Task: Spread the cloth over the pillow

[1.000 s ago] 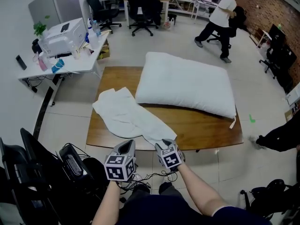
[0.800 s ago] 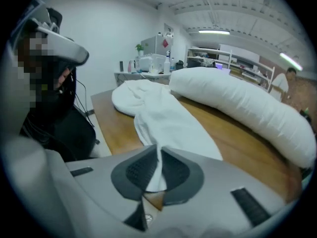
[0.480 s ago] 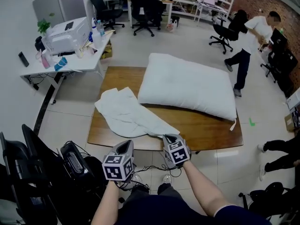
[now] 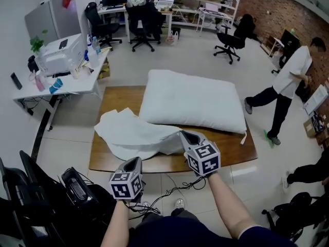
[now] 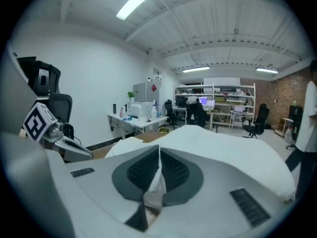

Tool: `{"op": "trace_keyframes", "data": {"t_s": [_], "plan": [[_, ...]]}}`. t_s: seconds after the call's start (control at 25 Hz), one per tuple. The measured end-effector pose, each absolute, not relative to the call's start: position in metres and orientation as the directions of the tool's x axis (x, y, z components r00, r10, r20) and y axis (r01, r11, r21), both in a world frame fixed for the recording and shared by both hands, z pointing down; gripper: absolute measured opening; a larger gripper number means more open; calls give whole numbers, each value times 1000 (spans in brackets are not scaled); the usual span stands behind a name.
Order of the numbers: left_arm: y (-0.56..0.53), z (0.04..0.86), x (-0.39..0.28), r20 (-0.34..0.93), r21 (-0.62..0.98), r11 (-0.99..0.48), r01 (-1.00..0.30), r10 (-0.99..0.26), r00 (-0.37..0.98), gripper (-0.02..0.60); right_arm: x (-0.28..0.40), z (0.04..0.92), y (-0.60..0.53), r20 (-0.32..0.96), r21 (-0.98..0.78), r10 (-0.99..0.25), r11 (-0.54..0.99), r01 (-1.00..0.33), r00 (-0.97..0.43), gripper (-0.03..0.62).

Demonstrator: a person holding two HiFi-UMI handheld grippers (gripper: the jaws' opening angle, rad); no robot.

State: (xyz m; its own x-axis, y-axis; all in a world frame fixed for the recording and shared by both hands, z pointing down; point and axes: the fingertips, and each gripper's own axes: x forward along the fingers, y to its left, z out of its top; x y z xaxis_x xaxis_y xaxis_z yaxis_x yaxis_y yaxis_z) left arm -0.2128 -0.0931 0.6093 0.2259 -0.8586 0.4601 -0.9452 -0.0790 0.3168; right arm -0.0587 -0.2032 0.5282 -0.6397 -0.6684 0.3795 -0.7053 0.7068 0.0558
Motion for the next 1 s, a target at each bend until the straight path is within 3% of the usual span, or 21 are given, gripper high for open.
{"op": "trace_keyframes", "data": {"t_s": [0.48, 1.0], "plan": [[-128, 565, -192, 347, 313, -180, -933, -892, 288, 6, -41, 374, -239, 131, 133, -741, 671, -729, -658, 20], [-178, 479, -151, 172, 242, -322, -915, -914, 367, 6, -22, 228, -271, -46, 204, -774, 612, -764, -632, 20]]}}
